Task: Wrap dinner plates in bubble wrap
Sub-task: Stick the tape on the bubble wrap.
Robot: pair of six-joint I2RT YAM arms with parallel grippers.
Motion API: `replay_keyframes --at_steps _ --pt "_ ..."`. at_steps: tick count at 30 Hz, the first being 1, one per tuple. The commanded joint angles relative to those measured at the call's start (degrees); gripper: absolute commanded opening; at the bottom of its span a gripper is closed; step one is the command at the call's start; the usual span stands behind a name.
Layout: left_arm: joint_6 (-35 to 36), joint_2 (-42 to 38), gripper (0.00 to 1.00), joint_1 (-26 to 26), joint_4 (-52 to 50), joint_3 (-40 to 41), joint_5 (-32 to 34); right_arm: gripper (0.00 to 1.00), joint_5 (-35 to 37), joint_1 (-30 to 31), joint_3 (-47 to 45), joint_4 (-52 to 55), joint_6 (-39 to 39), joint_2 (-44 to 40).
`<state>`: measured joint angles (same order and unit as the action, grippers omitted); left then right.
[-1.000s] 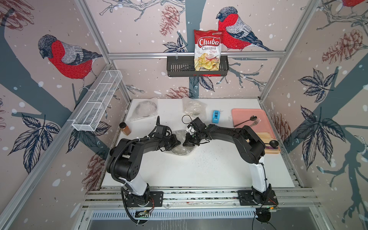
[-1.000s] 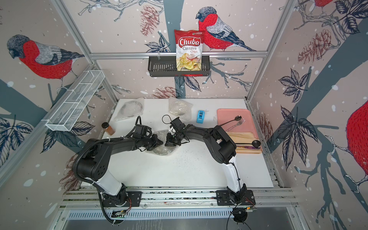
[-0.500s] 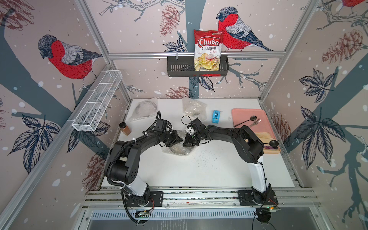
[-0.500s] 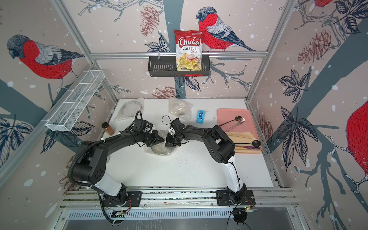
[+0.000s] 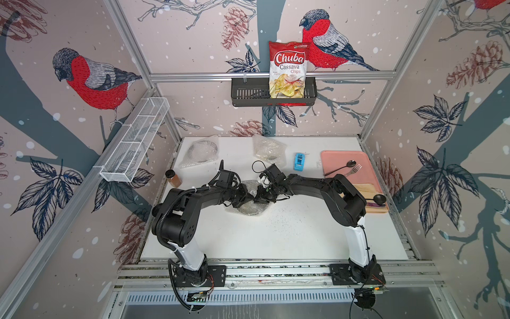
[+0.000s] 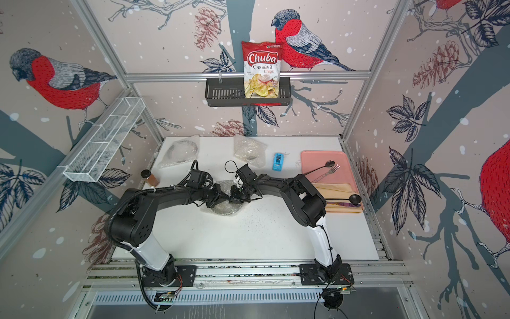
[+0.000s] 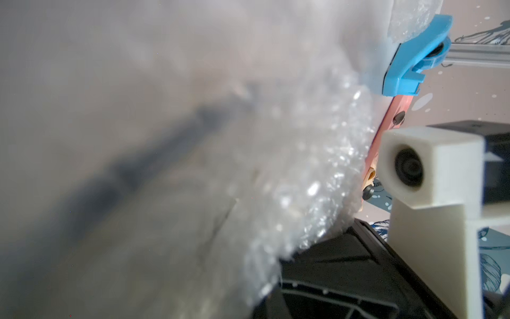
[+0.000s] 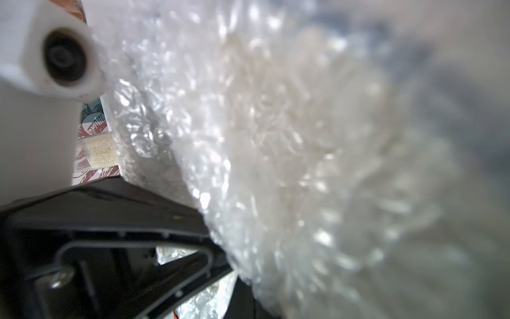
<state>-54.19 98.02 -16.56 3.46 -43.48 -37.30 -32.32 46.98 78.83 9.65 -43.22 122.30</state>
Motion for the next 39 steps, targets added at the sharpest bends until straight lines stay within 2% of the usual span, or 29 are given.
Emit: replay_keyframes --at_steps 1,6,10,15,22,27,32,39 --pt "-5.1 0.3 0.00 -0.1 6.8 2.7 2.7 0.00 2.1 1.0 -0.8 4.8 0.8 1.3" --pt "-7.1 -1.1 0.00 -0.1 8.4 3.6 3.1 0.00 2.4 1.3 -0.6 5.1 1.0 1.4" --pt "-4.5 -2.5 0.00 0.1 4.0 0.4 3.3 0.00 2.8 1.3 -0.7 5.2 1.0 1.4" --pt "-1.9 0.8 0.00 0.3 1.8 -2.4 2.7 0.00 3.2 1.5 -0.4 5.6 1.1 1.4" --pt "-2.1 2.5 0.00 0.3 5.2 4.1 2.4 0.01 4.5 1.6 -0.1 6.2 1.2 -0.1" --pt "0.0 1.6 0.00 0.4 3.3 6.9 7.0 0.04 5.5 1.9 0.1 7.2 1.9 -3.0" --pt "-0.3 1.1 0.00 1.0 5.1 9.5 7.4 0.17 6.3 2.0 -1.1 8.3 3.2 -7.9" --pt "-0.8 0.9 0.00 1.1 6.3 10.0 7.1 0.19 9.0 1.6 0.1 11.2 4.4 -11.6"
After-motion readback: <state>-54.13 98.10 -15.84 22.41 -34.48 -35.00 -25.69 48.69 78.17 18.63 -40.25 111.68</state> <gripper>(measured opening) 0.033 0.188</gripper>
